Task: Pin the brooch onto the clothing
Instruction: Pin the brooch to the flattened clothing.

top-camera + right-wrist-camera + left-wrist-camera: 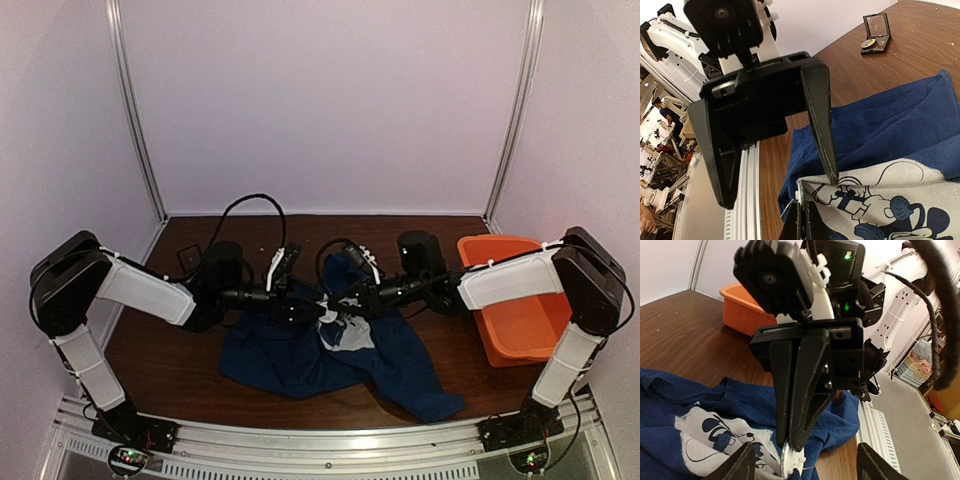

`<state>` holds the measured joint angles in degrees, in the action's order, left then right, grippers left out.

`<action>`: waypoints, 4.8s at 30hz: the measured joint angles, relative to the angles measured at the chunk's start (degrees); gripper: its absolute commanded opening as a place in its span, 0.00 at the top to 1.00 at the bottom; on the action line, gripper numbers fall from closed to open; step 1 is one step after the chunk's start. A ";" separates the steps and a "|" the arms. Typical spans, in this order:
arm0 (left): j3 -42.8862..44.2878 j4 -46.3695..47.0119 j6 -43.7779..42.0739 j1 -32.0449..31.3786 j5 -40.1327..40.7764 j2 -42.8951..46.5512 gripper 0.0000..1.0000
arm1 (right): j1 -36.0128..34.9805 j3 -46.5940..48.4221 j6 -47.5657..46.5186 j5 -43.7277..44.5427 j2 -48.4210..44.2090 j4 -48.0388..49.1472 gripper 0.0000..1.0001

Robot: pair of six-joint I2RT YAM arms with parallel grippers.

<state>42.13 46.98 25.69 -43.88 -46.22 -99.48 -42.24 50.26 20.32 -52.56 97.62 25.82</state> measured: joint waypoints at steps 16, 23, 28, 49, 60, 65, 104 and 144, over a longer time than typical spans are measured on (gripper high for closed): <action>3.45 -17.18 -11.93 2.58 -5.42 2.95 0.41 | 0.57 0.35 1.36 -6.01 0.00 -2.40 1.00; 4.55 -19.74 -13.55 2.38 -6.49 2.89 0.41 | 0.66 1.14 2.43 -7.04 0.13 -1.99 1.00; 5.57 -20.59 -14.38 1.92 -6.49 2.73 0.45 | 0.66 1.14 2.62 -7.52 0.61 -1.99 1.00; 8.24 -26.14 -18.03 0.42 -6.43 1.38 0.57 | 1.05 1.60 4.13 -8.26 1.62 -1.53 1.00; 8.24 -26.23 -18.36 0.31 -6.03 1.05 0.70 | 1.40 1.68 5.57 -9.01 1.95 -0.35 1.00; 8.24 -26.14 -18.32 0.31 -5.60 0.85 0.77 | 1.46 1.68 5.66 -9.09 2.16 -0.20 1.00; 8.63 -24.85 -12.72 -0.98 1.62 -0.81 0.94 | 2.43 1.68 5.46 -8.24 2.89 -0.90 1.00; 1.33 -29.05 -8.92 3.19 24.83 9.03 0.07 | 1.44 5.64 -8.26 6.45 0.00 -16.09 1.00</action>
<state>43.46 17.93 16.78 -40.69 -21.39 -90.45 -40.80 55.90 12.05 -46.11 97.62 9.74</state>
